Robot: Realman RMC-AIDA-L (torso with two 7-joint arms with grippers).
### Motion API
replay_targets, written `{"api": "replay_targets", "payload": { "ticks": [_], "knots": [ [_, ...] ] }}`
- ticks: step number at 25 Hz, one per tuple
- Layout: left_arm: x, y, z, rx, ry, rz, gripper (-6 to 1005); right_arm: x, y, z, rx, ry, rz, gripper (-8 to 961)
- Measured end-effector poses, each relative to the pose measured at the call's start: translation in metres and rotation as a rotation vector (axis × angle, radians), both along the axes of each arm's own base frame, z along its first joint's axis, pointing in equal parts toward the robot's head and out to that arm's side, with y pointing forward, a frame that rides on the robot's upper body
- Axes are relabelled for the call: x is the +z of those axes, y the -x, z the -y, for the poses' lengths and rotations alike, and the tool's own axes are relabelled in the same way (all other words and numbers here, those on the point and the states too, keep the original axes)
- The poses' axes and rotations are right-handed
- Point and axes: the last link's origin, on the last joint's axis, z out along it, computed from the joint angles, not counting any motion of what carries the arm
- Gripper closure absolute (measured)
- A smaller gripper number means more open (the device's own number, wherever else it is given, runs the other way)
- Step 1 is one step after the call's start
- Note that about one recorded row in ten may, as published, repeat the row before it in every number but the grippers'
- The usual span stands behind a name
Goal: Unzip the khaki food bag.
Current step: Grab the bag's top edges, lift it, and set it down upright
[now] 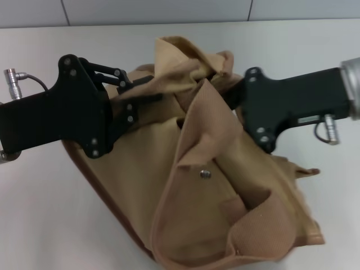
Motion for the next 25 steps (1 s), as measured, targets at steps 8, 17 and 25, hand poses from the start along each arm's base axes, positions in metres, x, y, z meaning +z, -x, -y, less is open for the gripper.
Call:
{"api": "replay_targets", "payload": {
  "ticks": [8,17,25],
  "knots": [
    [0.001,0.003,-0.001,0.029,-0.031,0.042,934,0.035,-0.033,0.019,-0.056,-0.002,-0.058,944],
    [0.001,0.004,-0.004,0.05,-0.045,0.051,934,0.065,-0.07,0.045,-0.123,-0.026,-0.094,944],
    [0.004,0.004,-0.007,0.076,-0.066,0.09,933,0.069,-0.094,0.066,-0.192,0.021,-0.063,943]
  ]
}}
